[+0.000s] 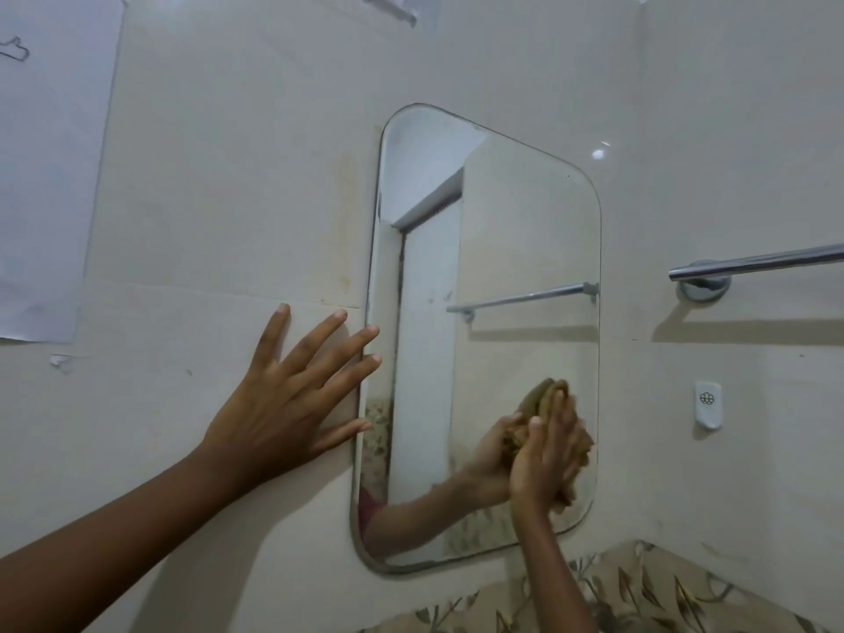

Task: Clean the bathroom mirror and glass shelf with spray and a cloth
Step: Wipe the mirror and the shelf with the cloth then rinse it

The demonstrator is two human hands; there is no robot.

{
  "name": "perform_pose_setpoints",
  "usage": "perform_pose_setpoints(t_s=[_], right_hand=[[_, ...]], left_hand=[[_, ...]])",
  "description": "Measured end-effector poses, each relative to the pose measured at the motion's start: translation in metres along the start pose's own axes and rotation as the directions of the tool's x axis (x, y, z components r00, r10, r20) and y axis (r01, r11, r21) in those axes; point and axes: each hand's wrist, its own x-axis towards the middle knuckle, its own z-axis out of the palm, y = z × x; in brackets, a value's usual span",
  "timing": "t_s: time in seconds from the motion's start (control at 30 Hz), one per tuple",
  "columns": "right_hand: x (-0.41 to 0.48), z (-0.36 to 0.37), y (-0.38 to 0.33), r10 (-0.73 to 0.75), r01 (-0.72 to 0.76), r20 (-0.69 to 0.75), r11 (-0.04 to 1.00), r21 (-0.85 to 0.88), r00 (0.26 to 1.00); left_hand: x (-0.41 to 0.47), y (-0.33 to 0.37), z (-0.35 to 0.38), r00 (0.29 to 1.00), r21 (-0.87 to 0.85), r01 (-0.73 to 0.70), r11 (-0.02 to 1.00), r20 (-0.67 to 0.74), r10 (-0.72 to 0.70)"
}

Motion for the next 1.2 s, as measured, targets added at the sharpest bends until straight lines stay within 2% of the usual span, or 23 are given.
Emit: perform_pose_setpoints(t_s=[0.07, 0.13, 0.17, 0.27, 0.33, 0.37, 0.43, 0.5, 0.53, 0.6, 0.63, 0.7, 0.8, 0.83, 0.9, 1.0, 1.1, 1.13, 1.2], right_hand=[[-0.045, 0.01, -0.017, -0.121, 0.122, 0.057, 0.993, -0.004, 0.991], [-0.093, 0.017, -0.034, -0.338, 0.345, 0.142, 0.938, -0.028, 0.93], [-0.116, 0.019, -0.04, -0.458, 0.474, 0.201, 0.88, -0.036, 0.866], [-0.161, 0.016, -0.034, -0.743, 0.795, 0.326, 0.605, -0.046, 0.584], [-0.169, 0.009, -0.014, -0.847, 0.892, 0.289, 0.448, -0.064, 0.446], [-0.167, 0.005, -0.002, -0.875, 0.912, 0.266, 0.408, -0.048, 0.405], [-0.156, -0.004, 0.019, -0.899, 0.937, 0.275, 0.348, -0.024, 0.341], [-0.141, -0.014, 0.041, -0.886, 0.945, 0.346, 0.328, -0.005, 0.309], [-0.132, -0.016, 0.052, -0.871, 0.943, 0.379, 0.332, -0.014, 0.312], [-0.111, -0.021, 0.075, -0.819, 0.924, 0.438, 0.373, -0.088, 0.372], [-0.099, -0.023, 0.085, -0.774, 0.893, 0.454, 0.429, -0.136, 0.441], [-0.076, -0.029, 0.097, -0.658, 0.765, 0.41, 0.616, -0.19, 0.632], [-0.051, -0.036, 0.108, -0.393, 0.445, 0.287, 0.884, -0.144, 0.873], [-0.043, -0.038, 0.106, -0.279, 0.311, 0.26, 0.946, -0.092, 0.924], [-0.027, -0.045, 0.093, -0.07, 0.074, 0.219, 0.997, -0.012, 0.973], [-0.004, -0.067, 0.07, 0.232, -0.255, 0.179, 0.96, 0.115, 0.956], [0.0, -0.1, 0.056, 0.48, -0.511, 0.176, 0.802, 0.31, 0.86], [-0.004, -0.114, 0.048, 0.561, -0.582, 0.186, 0.701, 0.412, 0.807], [-0.016, -0.142, 0.035, 0.696, -0.709, 0.304, 0.414, 0.571, 0.651]], left_hand=[[0.0, 0.001, 0.001, 1.0, 0.015, -0.004, 1.0, -0.012, 0.004], [0.0, 0.002, 0.001, 0.999, 0.01, 0.002, 1.0, -0.039, -0.002], [0.0, 0.002, 0.001, 0.999, 0.007, 0.005, 1.0, -0.054, -0.005], [0.0, 0.003, 0.002, 0.996, -0.003, 0.005, 1.0, -0.085, -0.005], [-0.001, 0.002, 0.003, 0.996, -0.004, 0.005, 1.0, -0.087, -0.005], [0.0, 0.003, 0.003, 0.996, -0.003, 0.005, 1.0, -0.084, -0.005], [0.0, 0.003, 0.002, 0.997, 0.0, 0.005, 1.0, -0.08, -0.005], [0.0, 0.003, 0.002, 0.996, 0.004, 0.005, 1.0, -0.084, -0.005], [0.0, 0.003, 0.002, 0.996, 0.005, 0.006, 1.0, -0.086, -0.005], [0.0, 0.004, 0.003, 0.996, 0.007, 0.004, 1.0, -0.084, -0.004], [0.0, 0.004, 0.003, 0.996, 0.008, 0.005, 1.0, -0.085, -0.005], [0.001, 0.004, 0.003, 0.996, 0.008, 0.008, 1.0, -0.088, -0.007], [0.0, 0.004, 0.003, 0.996, 0.004, 0.008, 1.0, -0.092, -0.008], [0.0, 0.003, 0.003, 0.995, 0.002, 0.009, 1.0, -0.096, -0.008], [0.0, 0.004, 0.004, 0.995, 0.006, 0.008, 1.0, -0.099, -0.008], [-0.001, 0.003, 0.004, 0.996, 0.012, 0.012, 1.0, -0.093, -0.011], [-0.002, 0.004, 0.002, 0.998, 0.026, 0.012, 1.0, -0.068, -0.011], [-0.003, 0.004, 0.001, 0.999, 0.021, 0.014, 1.0, -0.053, -0.013], [-0.004, 0.005, -0.001, 1.0, 0.006, 0.014, 1.0, -0.009, -0.014]])
